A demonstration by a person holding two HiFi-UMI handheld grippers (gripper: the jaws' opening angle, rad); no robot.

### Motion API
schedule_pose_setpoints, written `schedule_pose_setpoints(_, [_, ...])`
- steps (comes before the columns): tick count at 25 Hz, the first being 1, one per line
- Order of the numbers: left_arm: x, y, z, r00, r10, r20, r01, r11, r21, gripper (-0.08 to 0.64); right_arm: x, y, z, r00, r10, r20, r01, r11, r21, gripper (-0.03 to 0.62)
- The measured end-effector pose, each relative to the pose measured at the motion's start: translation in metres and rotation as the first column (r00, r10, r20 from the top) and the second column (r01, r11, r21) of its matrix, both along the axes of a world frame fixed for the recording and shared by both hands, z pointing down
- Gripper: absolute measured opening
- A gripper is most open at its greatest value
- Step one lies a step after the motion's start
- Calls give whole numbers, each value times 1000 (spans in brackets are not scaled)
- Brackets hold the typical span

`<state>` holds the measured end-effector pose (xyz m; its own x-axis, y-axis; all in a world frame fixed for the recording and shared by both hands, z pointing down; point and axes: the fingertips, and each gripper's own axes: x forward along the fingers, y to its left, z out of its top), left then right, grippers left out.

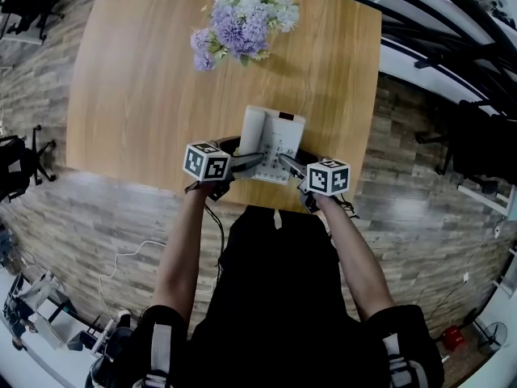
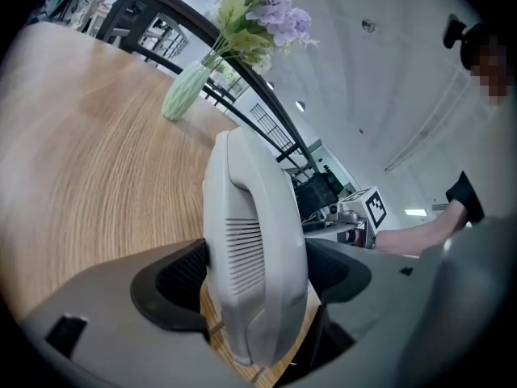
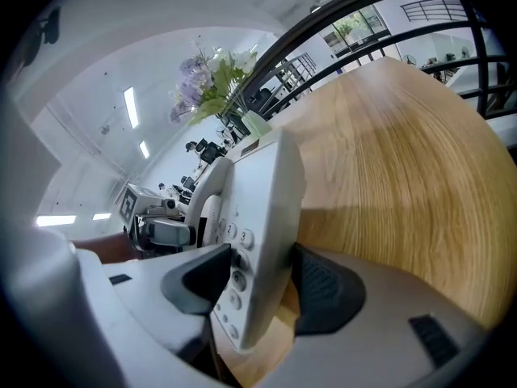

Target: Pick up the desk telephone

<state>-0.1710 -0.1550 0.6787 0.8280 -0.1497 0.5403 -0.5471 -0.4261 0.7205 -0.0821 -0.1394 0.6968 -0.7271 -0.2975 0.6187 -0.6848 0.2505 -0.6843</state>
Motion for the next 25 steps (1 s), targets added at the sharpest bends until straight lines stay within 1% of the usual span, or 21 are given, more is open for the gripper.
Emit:
schedule_pose_setpoints(12, [-13,22,-25,1000,-27,-10,28,999,34,375,-12,18,-26,1000,-27,-12,27,999,41,253])
schedule_pose_setpoints(19, [-11,40,-34,1000,-24,-15,24,998,59,374,-10,35,-36,999,-28,-24,30,997,65,253])
schedule_pose_setpoints(25, [-13,58,-39,999,-39,-19,40,996,74,374,-12,51,-41,999,-38,-25,40,995,86,253])
